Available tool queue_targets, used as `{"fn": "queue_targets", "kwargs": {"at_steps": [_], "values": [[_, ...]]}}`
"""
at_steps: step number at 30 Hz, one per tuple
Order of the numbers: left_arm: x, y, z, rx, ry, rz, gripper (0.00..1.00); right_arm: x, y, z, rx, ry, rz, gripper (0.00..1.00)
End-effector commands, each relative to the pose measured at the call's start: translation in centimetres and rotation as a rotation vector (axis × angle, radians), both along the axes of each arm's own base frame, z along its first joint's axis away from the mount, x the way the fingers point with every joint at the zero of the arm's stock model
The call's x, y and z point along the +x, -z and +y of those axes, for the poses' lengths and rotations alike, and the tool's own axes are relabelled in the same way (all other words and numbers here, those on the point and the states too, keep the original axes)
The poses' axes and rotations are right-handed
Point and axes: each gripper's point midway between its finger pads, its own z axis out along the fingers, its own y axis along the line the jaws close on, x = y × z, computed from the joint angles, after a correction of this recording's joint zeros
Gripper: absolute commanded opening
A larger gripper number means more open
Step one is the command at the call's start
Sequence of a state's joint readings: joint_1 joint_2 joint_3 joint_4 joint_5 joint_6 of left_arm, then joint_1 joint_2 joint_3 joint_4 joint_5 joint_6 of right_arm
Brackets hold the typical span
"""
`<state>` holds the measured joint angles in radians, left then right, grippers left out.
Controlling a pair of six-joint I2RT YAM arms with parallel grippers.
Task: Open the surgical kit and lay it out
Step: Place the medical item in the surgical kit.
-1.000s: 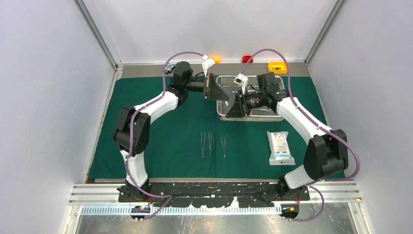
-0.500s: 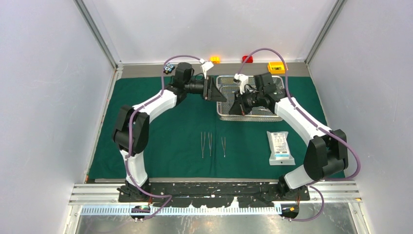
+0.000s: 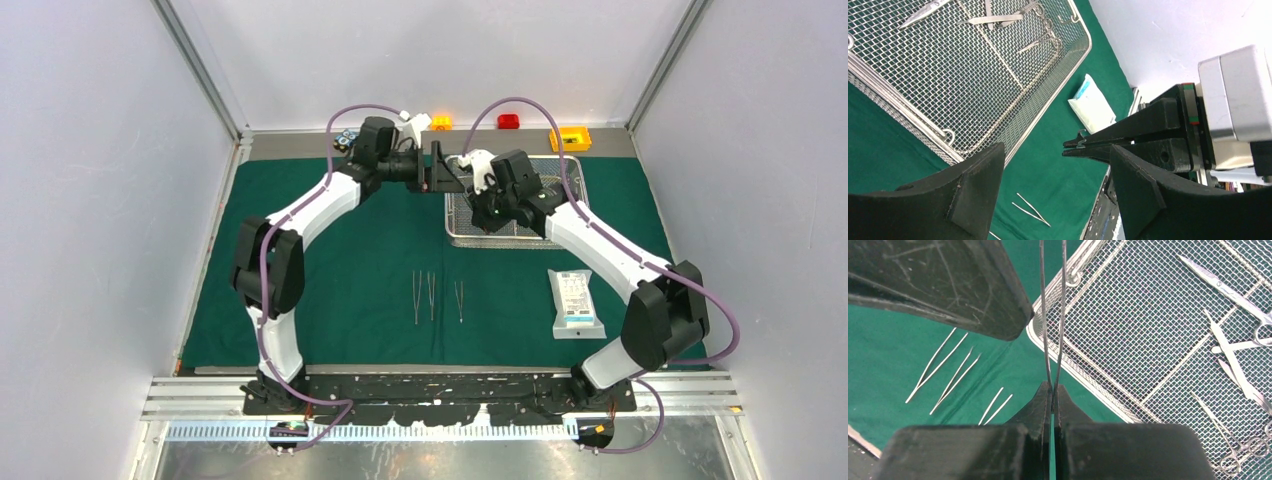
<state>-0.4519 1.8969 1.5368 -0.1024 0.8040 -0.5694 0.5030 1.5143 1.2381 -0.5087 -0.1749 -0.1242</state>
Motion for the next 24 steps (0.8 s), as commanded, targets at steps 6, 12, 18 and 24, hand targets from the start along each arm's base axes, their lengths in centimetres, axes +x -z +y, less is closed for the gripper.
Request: {"fn": "queue_targets", "kwargs": {"at_steps": [6, 12, 18, 24], "values": [[0.2, 0.1, -1.9, 0.022, 0.013, 0.025, 0.69, 1.7, -0.4, 0.3, -0.051, 0.048, -0.047, 0.01], [0.2, 1.0, -2.3, 0.030, 0.017, 0.043, 0.54, 1.5, -0.1, 0.5, -0.064, 0.042, -0.041, 0.01], [0.4, 1.1, -2.3, 0.034, 0.019, 0.028, 0.49, 1.3, 0.6, 0.6, -0.072, 0.031, -0.024, 0.01], [0.3, 1.2, -2.4, 0.037, 0.029, 0.027, 0.39, 1.3, 0.9, 0.6, -0.076, 0.028, -0.015, 0.01]]}}
